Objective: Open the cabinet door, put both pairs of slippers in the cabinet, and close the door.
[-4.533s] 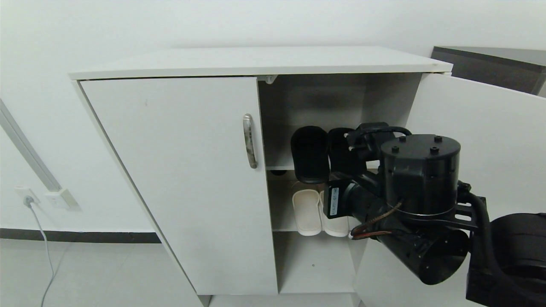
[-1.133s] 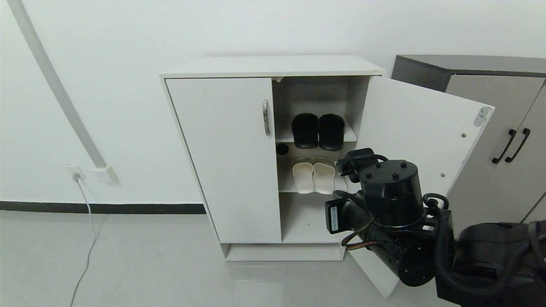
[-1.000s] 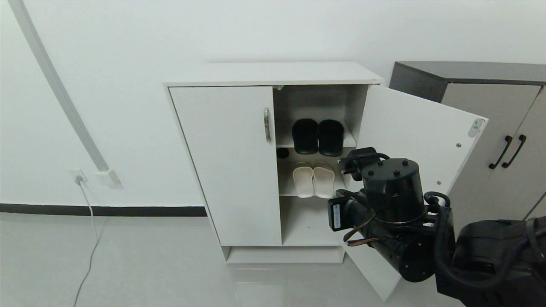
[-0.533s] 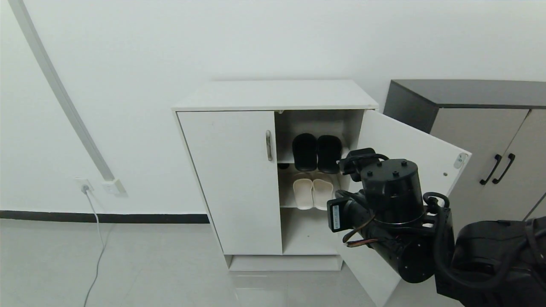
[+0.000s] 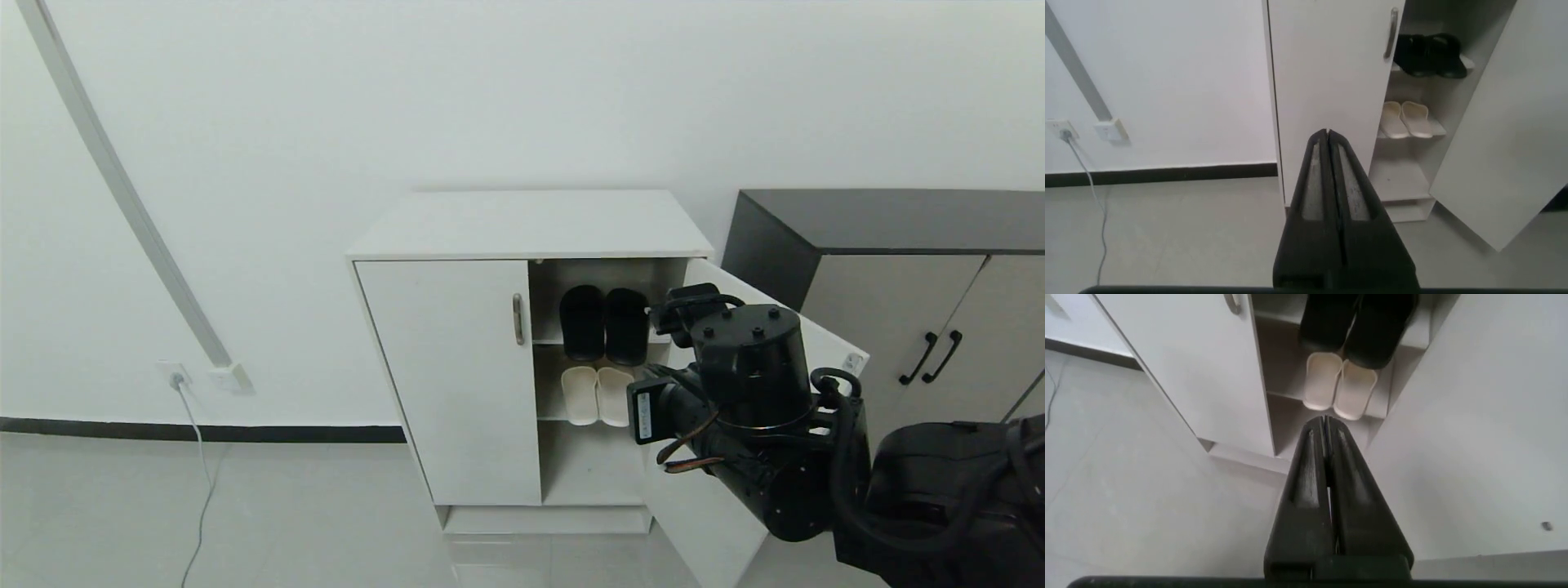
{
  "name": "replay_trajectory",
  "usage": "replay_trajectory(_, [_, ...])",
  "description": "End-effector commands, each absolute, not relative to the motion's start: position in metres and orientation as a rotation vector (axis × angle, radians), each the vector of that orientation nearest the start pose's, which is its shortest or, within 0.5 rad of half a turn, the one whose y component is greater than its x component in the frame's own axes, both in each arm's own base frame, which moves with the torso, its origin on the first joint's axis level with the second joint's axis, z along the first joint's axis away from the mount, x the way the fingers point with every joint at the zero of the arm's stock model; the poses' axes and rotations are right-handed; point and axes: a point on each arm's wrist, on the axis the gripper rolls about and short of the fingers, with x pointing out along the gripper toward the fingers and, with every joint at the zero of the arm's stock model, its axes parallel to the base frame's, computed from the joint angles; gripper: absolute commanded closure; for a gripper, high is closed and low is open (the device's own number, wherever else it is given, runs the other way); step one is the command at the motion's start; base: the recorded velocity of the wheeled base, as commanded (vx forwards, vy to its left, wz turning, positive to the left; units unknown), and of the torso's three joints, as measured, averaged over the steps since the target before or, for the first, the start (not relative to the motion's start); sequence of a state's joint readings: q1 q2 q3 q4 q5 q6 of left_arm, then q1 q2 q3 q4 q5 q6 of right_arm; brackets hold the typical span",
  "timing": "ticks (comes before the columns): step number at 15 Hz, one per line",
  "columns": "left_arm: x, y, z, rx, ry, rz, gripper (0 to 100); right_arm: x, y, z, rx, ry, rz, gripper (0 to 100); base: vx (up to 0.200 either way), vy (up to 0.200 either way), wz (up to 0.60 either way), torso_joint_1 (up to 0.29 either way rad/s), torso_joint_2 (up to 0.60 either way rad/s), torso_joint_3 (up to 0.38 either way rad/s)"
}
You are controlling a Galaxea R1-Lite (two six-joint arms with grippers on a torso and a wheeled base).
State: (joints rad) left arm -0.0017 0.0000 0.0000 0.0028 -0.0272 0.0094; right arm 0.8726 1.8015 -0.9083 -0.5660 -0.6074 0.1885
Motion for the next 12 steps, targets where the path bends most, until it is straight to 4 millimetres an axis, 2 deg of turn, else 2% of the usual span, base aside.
replay_trajectory(1, [-0.0228, -0.0006, 0.0752, 0.009, 0.003, -0.029, 100, 0.2222, 0.245, 0.1717, -0.034, 0.265, 0.239, 100, 0.0, 0.0, 0.0, 0.198, -0.52, -0.31])
replay_trajectory(10, [-0.0228, -0.0006, 0.0752, 0.011, 0.003, -0.029, 100, 0.2241, 0.2432, 0.1653, -0.051, 0.279, 0.23, 100, 0.0, 0.0, 0.0, 0.243, -0.56, -0.322])
replay_trajectory(12, [-0.0228, -0.0006, 0.0752, 0.012, 0.003, -0.029, 100, 0.2248, 0.2425, 0.1646, -0.055, 0.275, 0.228, 100, 0.0, 0.0, 0.0, 0.083, -0.18, -0.1])
